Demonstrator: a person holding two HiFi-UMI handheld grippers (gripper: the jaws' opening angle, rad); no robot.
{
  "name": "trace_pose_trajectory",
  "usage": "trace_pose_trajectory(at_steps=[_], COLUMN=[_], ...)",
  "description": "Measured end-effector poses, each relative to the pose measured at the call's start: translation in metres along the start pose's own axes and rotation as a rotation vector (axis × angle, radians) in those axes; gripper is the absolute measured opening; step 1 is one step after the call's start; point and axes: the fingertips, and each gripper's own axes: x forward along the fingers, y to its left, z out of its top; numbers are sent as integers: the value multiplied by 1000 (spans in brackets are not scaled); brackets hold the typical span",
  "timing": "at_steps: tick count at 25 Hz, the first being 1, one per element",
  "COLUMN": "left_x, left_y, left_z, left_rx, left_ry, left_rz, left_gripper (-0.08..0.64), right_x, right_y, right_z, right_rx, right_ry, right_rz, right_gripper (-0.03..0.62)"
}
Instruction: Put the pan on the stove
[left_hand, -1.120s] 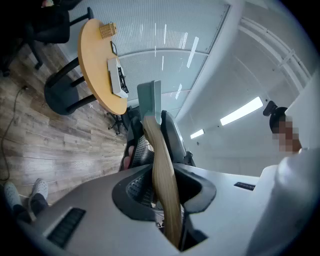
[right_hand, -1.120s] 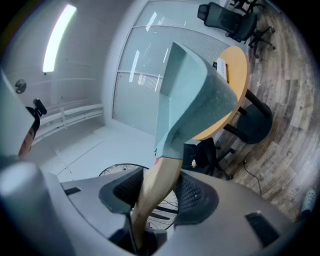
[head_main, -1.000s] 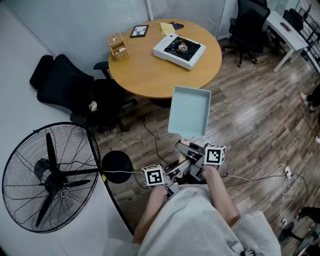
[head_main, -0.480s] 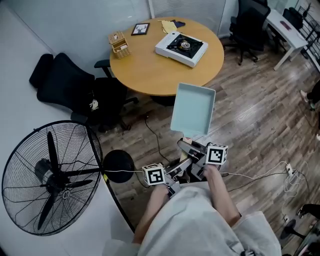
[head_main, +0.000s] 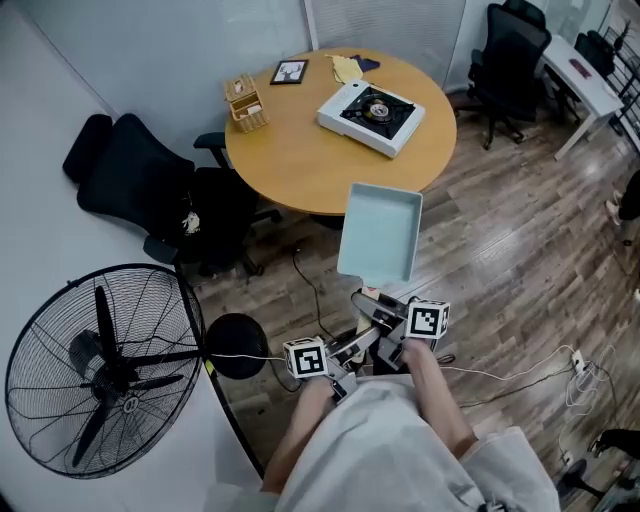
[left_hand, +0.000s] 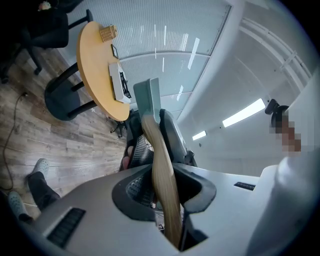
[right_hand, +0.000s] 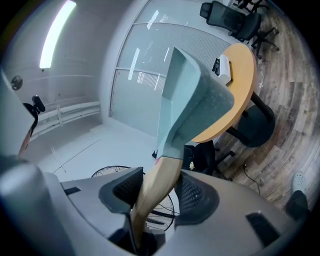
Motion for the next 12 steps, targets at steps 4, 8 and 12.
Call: trace_pose_trajectory(at_steps=[4,8,12], left_x=[18,43,71], left_y=[10,20,29], left_z=[34,71,105], left_rx=[8,19,10], left_ry=[-6,-11,-31], left_rz=[16,26,35], left_gripper=[104,104,104], right_x=[19,35,46], right_y=[-7,-17,-30], right_z=[34,77,116], right_rx=[6,11,14], right_ry=[4,6,16], right_rz=[26,50,57], right_gripper=[199,199,199])
